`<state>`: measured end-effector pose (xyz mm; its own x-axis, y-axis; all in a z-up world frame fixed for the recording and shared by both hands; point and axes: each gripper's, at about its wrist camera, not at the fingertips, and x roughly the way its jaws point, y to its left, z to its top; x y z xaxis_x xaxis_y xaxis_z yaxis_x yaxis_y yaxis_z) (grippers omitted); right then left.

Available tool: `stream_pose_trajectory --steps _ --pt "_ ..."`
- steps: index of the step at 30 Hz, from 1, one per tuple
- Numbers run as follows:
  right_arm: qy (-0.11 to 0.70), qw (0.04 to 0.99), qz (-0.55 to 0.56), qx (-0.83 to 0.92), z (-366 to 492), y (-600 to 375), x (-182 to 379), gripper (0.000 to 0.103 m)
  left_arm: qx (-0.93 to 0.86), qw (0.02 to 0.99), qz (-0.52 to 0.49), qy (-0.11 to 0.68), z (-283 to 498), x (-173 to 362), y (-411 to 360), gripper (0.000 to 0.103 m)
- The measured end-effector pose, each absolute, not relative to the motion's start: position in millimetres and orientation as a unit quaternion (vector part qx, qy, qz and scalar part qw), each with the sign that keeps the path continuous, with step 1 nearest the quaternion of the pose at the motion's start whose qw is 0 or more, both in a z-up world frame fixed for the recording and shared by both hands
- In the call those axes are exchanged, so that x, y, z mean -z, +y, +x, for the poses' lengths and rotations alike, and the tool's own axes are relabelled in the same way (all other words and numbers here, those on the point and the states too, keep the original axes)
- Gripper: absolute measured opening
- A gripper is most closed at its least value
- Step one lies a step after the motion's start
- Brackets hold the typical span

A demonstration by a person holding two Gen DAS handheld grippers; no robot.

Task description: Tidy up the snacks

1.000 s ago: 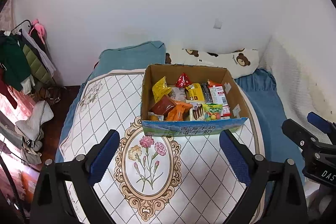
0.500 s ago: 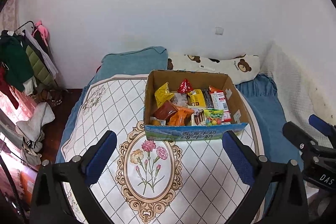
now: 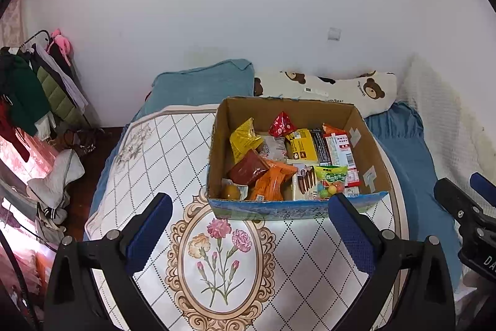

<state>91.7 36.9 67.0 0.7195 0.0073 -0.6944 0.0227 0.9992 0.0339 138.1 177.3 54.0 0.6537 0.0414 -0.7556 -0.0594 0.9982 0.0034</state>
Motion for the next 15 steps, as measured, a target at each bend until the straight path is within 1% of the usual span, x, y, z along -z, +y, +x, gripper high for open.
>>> stream_pose_trajectory --steps 9,15 --pt "0.388 0.921 0.021 0.008 115.7 34.7 -49.1 0.103 -0.027 0.897 -0.013 0.441 154.9 -32.4 173.1 0.103" --pt "0.394 0.919 0.021 0.008 120.1 34.2 -42.5 0.103 -0.027 0.895 -0.015 0.445 156.0 -28.3 172.7 0.103"
